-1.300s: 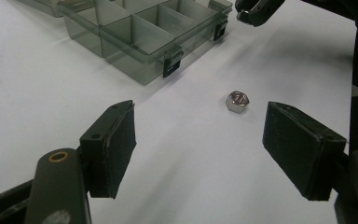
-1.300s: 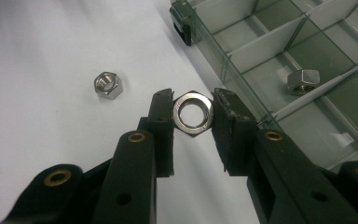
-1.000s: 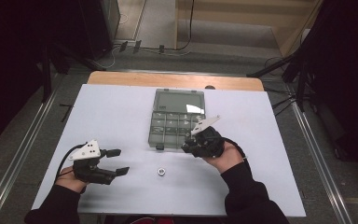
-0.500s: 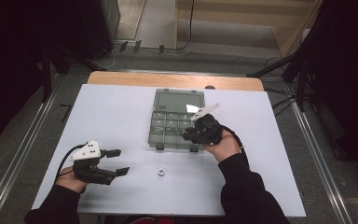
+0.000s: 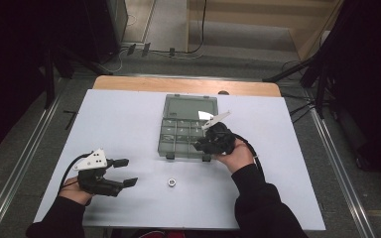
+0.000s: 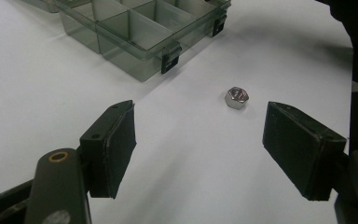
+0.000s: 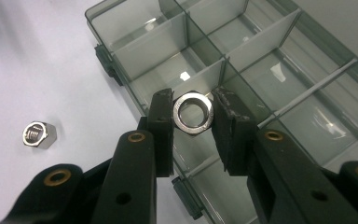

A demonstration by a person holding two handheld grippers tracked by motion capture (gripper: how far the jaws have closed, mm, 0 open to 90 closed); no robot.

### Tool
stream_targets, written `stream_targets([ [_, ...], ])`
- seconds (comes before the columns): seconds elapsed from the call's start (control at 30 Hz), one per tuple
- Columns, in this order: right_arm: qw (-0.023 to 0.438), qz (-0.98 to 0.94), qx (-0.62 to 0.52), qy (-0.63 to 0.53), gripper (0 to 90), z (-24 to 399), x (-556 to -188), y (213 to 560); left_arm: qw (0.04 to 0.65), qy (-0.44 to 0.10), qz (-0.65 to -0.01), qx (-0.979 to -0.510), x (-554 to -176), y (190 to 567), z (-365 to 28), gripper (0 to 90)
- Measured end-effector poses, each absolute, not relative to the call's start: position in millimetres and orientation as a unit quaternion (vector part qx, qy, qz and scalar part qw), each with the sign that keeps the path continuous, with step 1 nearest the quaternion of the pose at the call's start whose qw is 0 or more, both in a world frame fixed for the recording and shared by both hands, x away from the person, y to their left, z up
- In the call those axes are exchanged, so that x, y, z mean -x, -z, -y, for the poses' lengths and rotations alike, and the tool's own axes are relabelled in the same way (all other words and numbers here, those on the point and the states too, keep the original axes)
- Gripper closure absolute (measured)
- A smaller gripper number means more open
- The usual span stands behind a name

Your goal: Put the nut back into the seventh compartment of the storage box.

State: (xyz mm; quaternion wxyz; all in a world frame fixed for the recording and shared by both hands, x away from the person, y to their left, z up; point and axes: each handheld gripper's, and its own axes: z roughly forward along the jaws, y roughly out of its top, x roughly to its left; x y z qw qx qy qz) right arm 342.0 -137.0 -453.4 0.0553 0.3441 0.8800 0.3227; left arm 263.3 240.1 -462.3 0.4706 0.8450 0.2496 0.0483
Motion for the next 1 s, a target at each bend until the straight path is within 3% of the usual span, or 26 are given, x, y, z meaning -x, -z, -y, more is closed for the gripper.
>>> stream_targets([
  [0.17,0.056,-0.881,-0.346,-0.317,70.2,137,-343,456,0.471,-0.051,-0.251,-0.844,-263,462,-241,25.9],
  [0.23,0.065,-0.88,-0.348,-0.317,58.8,138,-342,456,0.471,-0.05,-0.252,-0.844,-263,462,-240,25.9],
  [0.53,0.062,-0.873,-0.353,-0.331,35.8,143,-336,453,0.472,-0.048,-0.251,-0.844,-263,462,-240,25.9],
  [1.0,0.055,-0.872,-0.324,-0.363,30.0,144,-309,442,0.473,-0.048,-0.25,-0.843,-263,461,-240,25.9],
])
